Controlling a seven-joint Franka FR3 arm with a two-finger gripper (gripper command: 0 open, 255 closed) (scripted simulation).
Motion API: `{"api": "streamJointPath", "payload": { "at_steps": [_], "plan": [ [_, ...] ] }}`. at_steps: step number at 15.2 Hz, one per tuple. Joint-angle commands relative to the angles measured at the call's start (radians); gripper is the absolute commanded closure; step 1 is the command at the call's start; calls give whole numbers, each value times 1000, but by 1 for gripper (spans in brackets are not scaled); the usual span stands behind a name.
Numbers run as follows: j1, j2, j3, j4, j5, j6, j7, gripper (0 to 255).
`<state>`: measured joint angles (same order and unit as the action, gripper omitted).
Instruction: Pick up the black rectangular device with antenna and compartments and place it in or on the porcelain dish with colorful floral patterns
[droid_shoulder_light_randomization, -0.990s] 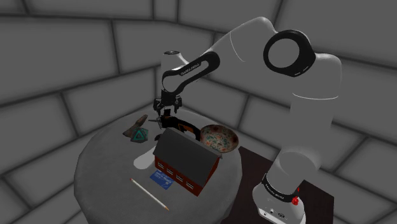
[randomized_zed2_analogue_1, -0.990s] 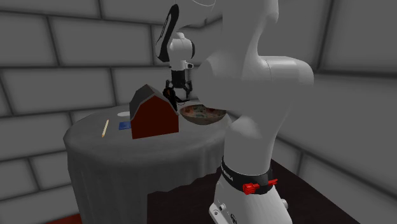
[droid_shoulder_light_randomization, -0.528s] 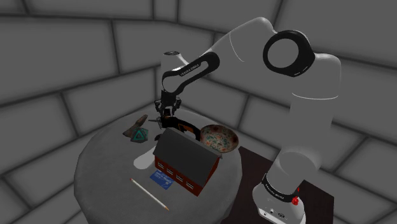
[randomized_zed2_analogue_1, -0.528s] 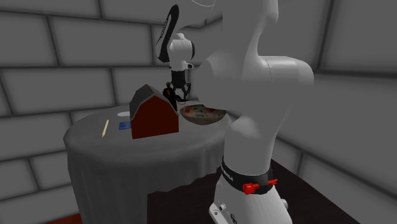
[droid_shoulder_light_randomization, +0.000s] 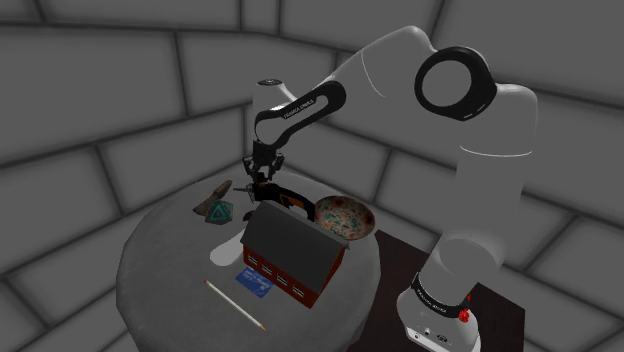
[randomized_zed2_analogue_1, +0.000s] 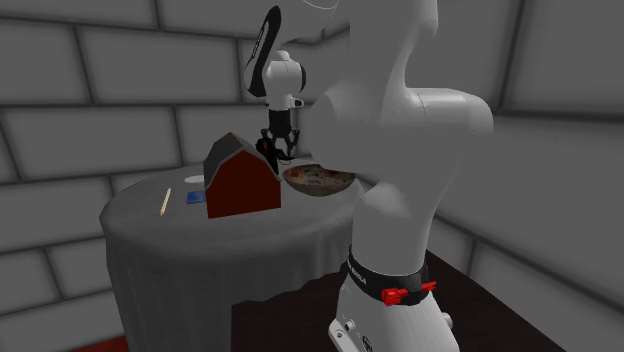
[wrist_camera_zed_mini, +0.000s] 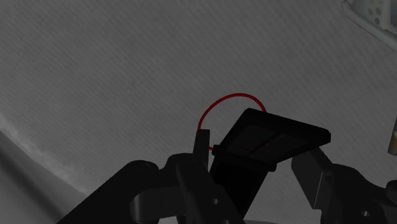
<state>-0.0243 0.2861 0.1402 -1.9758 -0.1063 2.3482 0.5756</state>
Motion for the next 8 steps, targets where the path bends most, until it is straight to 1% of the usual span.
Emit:
{"api": "streamJointPath", "payload": {
  "at_steps": [1, 8],
  "plan": [
    [-1, 7, -2, 1, -1, -4, 0, 255],
    [-4, -42, 3, 34, 13, -85, -12, 255]
  ]
}}
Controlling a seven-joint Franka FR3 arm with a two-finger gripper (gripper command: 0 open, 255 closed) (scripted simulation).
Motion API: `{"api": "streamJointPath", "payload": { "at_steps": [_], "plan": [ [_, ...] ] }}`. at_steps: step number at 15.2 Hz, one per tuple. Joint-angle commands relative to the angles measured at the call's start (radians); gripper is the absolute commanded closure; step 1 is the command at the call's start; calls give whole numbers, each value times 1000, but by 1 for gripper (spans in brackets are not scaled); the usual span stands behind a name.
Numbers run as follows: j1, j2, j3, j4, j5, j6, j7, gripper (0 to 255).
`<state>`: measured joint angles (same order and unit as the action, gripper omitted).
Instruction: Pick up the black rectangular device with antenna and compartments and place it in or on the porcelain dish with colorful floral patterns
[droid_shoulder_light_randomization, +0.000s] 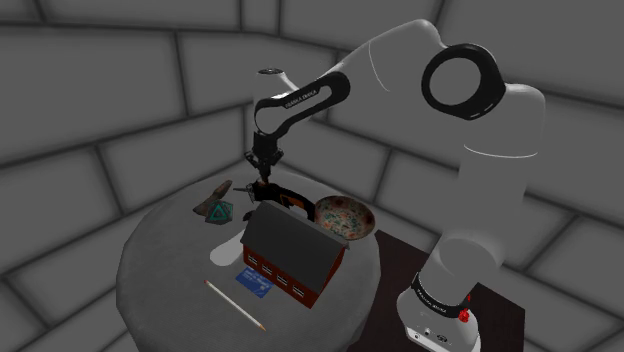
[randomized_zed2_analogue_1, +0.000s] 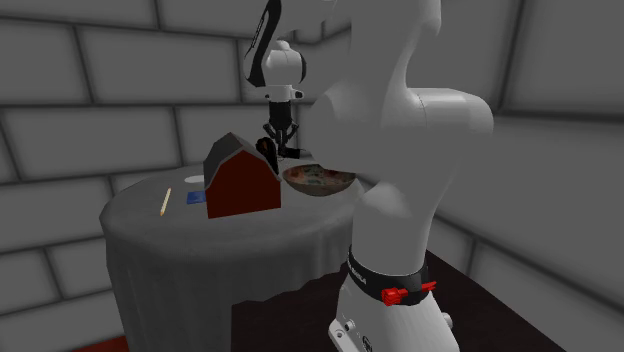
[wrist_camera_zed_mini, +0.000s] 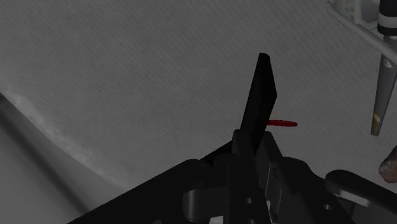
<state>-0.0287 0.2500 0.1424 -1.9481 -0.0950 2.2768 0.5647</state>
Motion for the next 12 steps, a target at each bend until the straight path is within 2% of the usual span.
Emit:
{"api": "streamJointPath", "payload": {
  "at_steps": [1, 12],
  "plan": [
    [0, -12, 2, 12, 4, -25, -3, 255],
    [-2, -69, 6, 89, 20, -158, -17, 255]
  ]
}}
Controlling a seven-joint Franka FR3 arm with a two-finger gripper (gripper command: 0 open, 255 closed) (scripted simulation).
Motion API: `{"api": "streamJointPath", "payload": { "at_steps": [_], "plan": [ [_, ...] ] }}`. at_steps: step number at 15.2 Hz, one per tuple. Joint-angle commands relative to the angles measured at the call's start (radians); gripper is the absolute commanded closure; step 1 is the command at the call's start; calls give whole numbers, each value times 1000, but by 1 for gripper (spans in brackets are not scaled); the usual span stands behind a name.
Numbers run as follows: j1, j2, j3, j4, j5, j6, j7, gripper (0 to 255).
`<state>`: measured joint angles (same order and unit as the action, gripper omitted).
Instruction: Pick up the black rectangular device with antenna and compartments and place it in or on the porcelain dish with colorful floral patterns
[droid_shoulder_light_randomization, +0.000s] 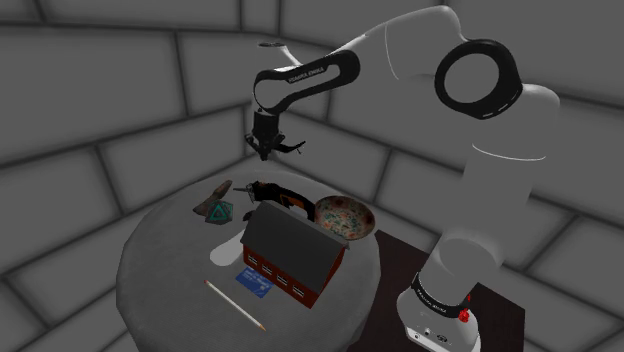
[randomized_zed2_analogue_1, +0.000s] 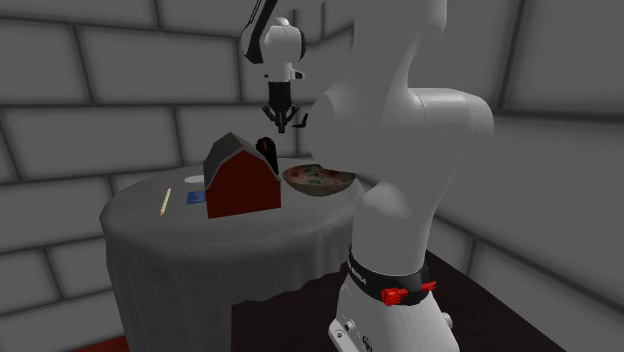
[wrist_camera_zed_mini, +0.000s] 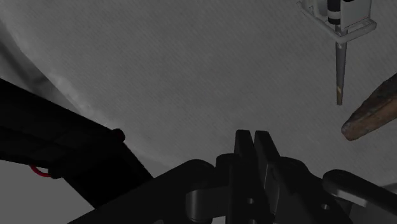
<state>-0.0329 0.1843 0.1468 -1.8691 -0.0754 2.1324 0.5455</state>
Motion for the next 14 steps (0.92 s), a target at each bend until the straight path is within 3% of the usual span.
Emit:
{"api": "streamJointPath", "payload": {
  "at_steps": [1, 2, 3, 14],
  "plan": [
    [2, -8, 2, 18, 2, -26, 1, 255],
    [1, -6, 1, 6, 1, -12, 1, 255],
    [1, -6, 1, 6, 1, -12, 1, 0],
    [-86, -75, -134, 81, 53, -249, 498, 0]
  ]
}}
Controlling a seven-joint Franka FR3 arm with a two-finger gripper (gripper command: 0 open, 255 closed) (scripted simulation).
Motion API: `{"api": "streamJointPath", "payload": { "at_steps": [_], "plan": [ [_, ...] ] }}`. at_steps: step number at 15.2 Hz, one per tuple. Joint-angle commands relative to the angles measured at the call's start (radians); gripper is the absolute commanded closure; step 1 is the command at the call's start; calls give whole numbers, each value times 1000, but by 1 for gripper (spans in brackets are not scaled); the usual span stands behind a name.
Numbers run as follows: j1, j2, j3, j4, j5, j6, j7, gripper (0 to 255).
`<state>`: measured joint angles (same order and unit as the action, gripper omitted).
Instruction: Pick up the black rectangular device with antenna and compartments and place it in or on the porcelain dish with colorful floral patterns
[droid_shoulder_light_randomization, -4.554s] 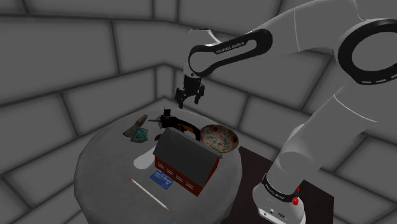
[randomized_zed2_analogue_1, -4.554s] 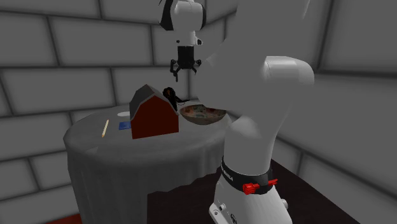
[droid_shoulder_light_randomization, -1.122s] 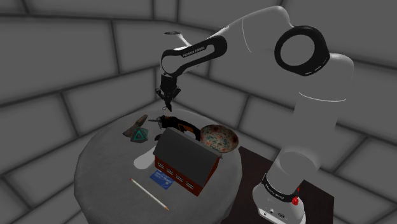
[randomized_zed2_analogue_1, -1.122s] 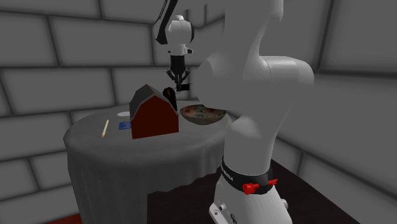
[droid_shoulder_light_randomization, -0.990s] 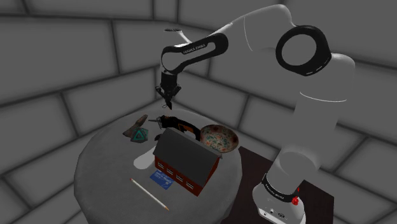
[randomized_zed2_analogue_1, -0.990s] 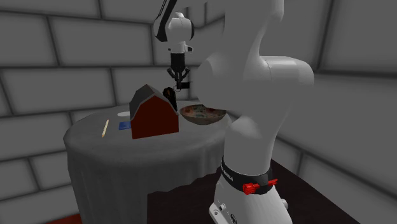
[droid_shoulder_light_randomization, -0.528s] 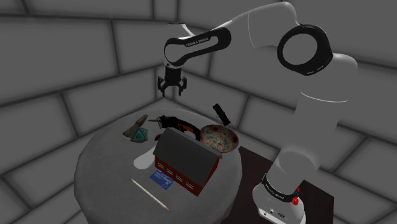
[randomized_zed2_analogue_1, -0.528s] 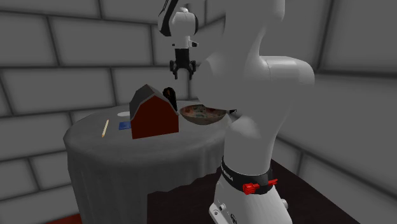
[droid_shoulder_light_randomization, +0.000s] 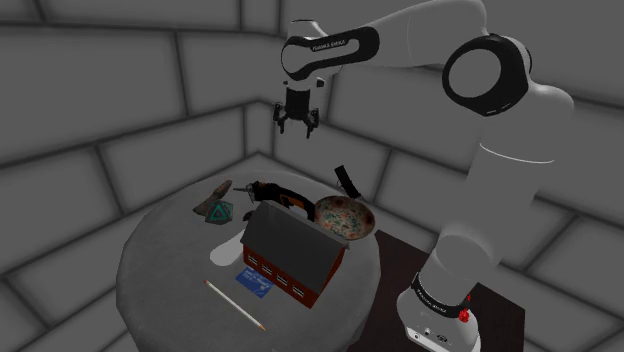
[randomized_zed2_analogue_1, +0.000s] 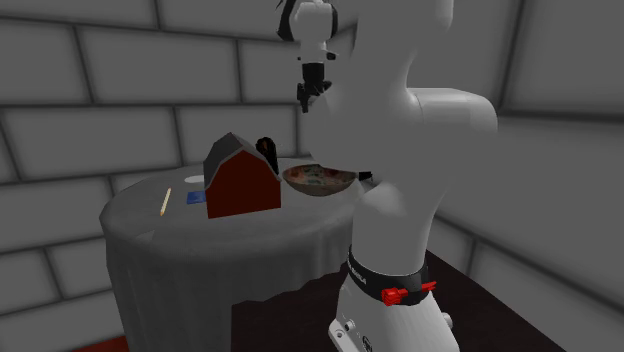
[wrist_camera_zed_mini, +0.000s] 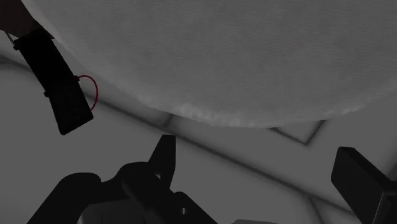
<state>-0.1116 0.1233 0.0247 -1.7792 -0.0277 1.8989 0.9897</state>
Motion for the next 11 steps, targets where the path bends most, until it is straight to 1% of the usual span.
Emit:
{"api": "streamJointPath", "payload": {
  "at_steps": [1, 7, 11],
  "plan": [
    [-16, -29, -23, -13, 10, -34, 100, 0],
    [-65, -138, -77, -66, 33, -135, 374, 0],
    [-68, -137, -73, -119, 33, -81, 373, 0]
  ]
}}
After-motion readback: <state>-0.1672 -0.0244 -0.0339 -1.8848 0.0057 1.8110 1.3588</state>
